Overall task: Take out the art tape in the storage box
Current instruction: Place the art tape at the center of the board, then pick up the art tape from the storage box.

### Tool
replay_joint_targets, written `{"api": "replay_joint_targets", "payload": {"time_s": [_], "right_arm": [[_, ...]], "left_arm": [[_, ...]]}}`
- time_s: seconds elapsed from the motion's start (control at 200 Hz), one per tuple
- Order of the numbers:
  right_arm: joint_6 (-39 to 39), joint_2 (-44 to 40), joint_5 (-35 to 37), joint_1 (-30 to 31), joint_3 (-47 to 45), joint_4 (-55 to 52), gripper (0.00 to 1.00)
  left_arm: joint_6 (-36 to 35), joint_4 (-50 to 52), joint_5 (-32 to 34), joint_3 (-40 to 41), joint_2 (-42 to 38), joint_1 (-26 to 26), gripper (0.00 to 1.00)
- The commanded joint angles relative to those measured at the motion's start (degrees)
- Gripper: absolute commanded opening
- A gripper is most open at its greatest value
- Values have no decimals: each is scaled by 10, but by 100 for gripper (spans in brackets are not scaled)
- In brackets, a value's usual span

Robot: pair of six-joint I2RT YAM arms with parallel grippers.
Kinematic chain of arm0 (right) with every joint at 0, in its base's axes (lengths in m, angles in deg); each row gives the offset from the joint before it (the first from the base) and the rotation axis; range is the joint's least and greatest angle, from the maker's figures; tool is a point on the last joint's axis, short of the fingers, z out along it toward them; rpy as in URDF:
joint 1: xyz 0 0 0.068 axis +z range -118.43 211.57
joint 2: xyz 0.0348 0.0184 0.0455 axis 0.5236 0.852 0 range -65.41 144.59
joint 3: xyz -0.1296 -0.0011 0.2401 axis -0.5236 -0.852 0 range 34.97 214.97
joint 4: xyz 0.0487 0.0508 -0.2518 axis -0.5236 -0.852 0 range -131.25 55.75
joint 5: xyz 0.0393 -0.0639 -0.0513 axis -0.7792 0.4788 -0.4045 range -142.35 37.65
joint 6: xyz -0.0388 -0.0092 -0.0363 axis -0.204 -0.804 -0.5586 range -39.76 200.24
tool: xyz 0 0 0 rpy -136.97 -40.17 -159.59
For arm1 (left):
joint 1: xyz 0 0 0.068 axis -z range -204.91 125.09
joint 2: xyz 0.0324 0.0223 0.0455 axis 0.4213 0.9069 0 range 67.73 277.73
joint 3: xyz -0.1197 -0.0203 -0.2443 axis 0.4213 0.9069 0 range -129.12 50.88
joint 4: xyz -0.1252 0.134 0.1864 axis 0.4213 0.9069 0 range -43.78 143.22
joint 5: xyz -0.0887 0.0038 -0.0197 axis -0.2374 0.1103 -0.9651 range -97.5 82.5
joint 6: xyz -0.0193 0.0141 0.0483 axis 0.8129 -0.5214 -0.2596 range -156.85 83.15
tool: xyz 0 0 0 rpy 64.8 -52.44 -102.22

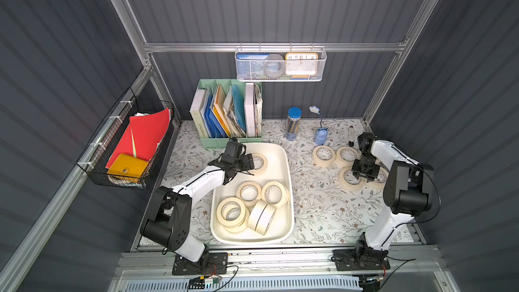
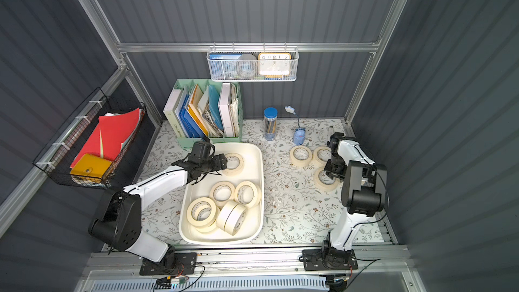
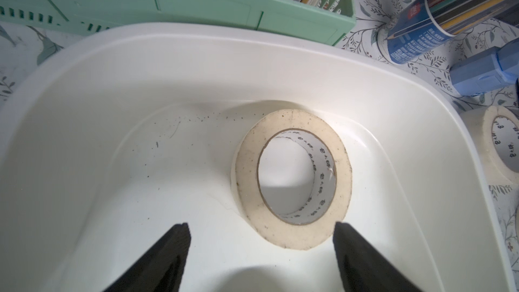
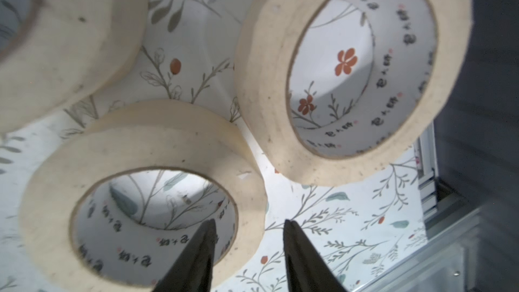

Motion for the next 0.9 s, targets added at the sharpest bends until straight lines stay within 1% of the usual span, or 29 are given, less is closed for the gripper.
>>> {"api": "replay_joint_targets", "payload": {"time_s": [0.0, 0.09, 0.235, 0.35, 0.47, 0.56, 0.71, 0.84, 0.896], "right_arm": [[-5, -58, -8, 9, 9, -25, 49], [-15, -104, -32, 49, 6, -31, 49], [-17, -157, -78, 156, 2, -33, 49], [-3, -171, -91, 224, 7, -38, 49], [12, -178, -102, 274, 15, -36, 49], [24, -180, -113, 314, 24, -37, 49], [42, -176, -122, 378, 25, -28, 49], [57, -170, -122, 415, 19, -17, 49], [64, -168, -125, 425, 14, -8, 49]], "left_arm": [[12, -10, -11, 3, 10, -4, 86], [13, -10, -11, 1, 19, -4, 86], [17, -2, 1, -8, 44, -4, 86], [23, -2, 8, -12, 63, -4, 86], [25, -8, 30, -18, 85, -4, 85], [31, -19, 34, -21, 106, -4, 83], [39, -32, 34, -31, 139, -4, 77], [39, -38, 35, -45, 160, -4, 72], [38, -41, 35, -51, 169, -4, 68]]}}
